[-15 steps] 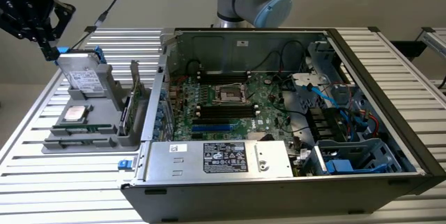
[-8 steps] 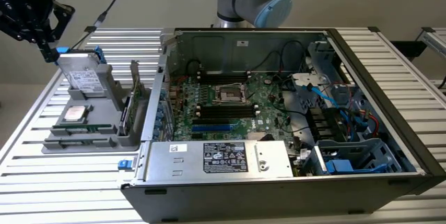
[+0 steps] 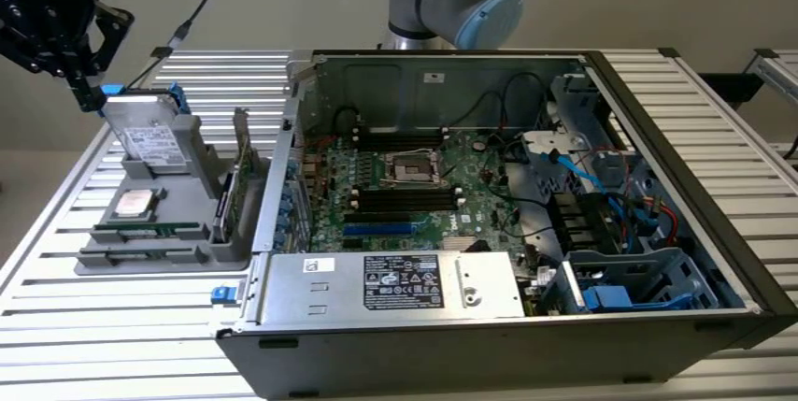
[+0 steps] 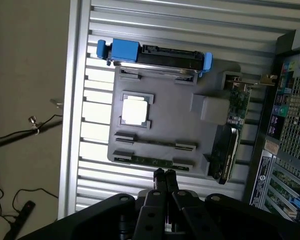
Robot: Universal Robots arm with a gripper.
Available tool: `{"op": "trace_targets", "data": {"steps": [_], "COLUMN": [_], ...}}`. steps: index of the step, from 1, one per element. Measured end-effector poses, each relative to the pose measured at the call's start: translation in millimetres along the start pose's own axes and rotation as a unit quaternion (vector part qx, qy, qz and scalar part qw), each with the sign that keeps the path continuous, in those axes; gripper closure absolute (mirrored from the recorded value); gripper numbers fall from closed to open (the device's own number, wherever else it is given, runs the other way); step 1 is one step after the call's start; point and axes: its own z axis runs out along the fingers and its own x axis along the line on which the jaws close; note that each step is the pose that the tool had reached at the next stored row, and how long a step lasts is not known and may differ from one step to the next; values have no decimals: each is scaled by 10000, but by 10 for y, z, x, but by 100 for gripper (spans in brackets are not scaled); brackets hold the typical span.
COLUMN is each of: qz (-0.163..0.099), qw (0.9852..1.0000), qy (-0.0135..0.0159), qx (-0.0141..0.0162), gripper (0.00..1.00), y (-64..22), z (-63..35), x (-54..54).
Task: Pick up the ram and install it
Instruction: 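Pick up the ram and move it above insertion slot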
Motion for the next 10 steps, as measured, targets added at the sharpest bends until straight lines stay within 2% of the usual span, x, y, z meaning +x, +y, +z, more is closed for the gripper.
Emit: {"op": "trace_targets", "data": {"steps": [4,6,8,10], "qz": [0,3,7,8], "qw": [10000,10000,9999,9999], "qy": [-7,-58,-115,-129], "qx": [2,9,31,36], "gripper": [90,90,90,90], "y": [0,2,5,8], "z": [-1,2,4,6], "x": [3,13,36,56]}}
